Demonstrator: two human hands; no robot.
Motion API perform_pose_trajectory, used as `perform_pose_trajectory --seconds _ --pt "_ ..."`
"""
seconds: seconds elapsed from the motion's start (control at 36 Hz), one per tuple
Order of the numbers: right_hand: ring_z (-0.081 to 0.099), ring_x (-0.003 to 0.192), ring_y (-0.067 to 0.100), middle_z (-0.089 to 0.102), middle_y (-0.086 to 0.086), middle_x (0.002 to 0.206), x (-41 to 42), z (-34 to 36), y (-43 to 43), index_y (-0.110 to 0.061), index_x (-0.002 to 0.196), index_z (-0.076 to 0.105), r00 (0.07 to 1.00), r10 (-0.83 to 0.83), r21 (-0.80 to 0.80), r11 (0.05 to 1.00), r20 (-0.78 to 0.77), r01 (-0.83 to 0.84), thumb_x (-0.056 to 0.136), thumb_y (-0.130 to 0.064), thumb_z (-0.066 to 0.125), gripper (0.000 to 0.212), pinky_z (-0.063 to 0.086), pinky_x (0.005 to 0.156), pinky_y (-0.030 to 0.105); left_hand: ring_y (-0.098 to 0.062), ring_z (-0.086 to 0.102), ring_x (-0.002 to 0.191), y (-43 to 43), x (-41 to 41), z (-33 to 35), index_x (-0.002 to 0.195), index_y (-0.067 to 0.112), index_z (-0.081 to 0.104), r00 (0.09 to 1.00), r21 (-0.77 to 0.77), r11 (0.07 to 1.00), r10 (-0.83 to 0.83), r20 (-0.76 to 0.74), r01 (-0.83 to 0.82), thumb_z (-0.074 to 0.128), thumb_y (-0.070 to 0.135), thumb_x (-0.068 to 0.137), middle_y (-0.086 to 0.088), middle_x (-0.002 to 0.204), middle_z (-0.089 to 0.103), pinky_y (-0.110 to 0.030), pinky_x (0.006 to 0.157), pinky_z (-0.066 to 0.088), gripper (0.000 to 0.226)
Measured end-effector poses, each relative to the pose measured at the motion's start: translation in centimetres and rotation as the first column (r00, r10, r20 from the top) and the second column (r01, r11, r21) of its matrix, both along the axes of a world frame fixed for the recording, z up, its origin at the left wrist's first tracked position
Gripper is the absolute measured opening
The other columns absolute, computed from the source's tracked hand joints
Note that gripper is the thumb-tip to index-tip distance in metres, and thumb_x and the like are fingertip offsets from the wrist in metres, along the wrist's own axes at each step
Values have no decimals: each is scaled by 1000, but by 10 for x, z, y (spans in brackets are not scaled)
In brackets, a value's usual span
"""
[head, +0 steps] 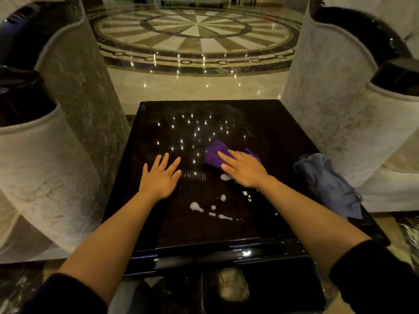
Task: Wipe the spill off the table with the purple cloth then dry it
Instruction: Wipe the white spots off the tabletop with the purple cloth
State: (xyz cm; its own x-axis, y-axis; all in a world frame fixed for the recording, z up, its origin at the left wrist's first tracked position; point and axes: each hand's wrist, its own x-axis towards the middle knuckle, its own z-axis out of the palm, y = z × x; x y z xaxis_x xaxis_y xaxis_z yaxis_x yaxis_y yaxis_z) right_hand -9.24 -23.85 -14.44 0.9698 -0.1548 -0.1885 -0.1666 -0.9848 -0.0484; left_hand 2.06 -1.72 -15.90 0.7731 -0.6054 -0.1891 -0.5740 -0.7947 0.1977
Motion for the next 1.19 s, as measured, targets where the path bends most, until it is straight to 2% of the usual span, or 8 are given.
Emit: perform_pose_trajectory --seconds 0.14,0.28,0.64,1.0,1.19 --pt "13 143 27 12 10 156 -6 3 22 -32 143 3 1000 11 63 998 11 -11 96 -46 16 50 14 117 44 -21 -8 144 9 -5 -3 146 33 3 1000 -5 1000 -14 21 14 15 44 97 -2 158 -5 -47 116 -2 51" --pt "12 143 26 12 6 156 -14 6 43 -35 142 8 999 46 138 989 15 -48 96 -48 21 50 10 118 42 -22 -6 145 19 -11 -3 146 32 4 999 10 999 -35 40 35 17 42 98 -2 158 -4 -46 116 0 51" --pt "13 143 22 20 5 155 -48 11 68 -36 140 22 948 316 181 931 40 -318 96 -43 30 45 8 116 40 -22 -5 145 34 -36 0 147 26 5 999 4 1000 -15 38 14 19 38 99 -4 158 -2 -46 116 1 52" --pt "22 140 18 33 3 150 -105 10 52 -32 136 34 937 341 208 914 75 -349 96 -33 37 40 9 113 30 -21 -8 144 38 -68 8 147 23 0 1000 9 1000 -26 14 25 16 38 99 -3 158 -6 -45 117 -1 53" --pt "33 134 22 41 7 145 -148 12 46 -29 134 39 940 313 145 933 136 -331 94 -29 43 40 19 112 32 -21 -8 145 22 -87 11 147 23 -2 996 4 997 -83 8 83 15 39 99 -3 158 -6 -46 116 -1 54"
